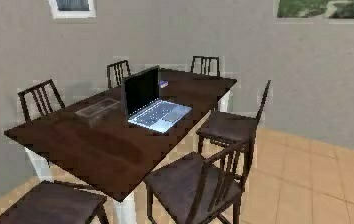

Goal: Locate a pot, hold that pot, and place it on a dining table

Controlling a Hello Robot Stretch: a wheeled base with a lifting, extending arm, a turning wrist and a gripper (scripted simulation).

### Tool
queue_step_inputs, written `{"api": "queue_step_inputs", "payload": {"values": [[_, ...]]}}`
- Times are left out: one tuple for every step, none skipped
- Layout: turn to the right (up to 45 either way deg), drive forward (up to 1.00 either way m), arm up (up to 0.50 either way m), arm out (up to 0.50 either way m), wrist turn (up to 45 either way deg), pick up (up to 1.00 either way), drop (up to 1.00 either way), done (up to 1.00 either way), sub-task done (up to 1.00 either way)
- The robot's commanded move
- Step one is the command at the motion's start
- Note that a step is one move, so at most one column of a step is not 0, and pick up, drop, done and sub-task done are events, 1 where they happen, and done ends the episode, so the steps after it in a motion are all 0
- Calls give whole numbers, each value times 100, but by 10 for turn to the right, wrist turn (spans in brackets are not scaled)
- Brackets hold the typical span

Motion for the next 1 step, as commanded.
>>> {"api": "queue_step_inputs", "payload": {"values": [[-450, 0, 0, 0, 0, 0, 0, 0, 0]]}}
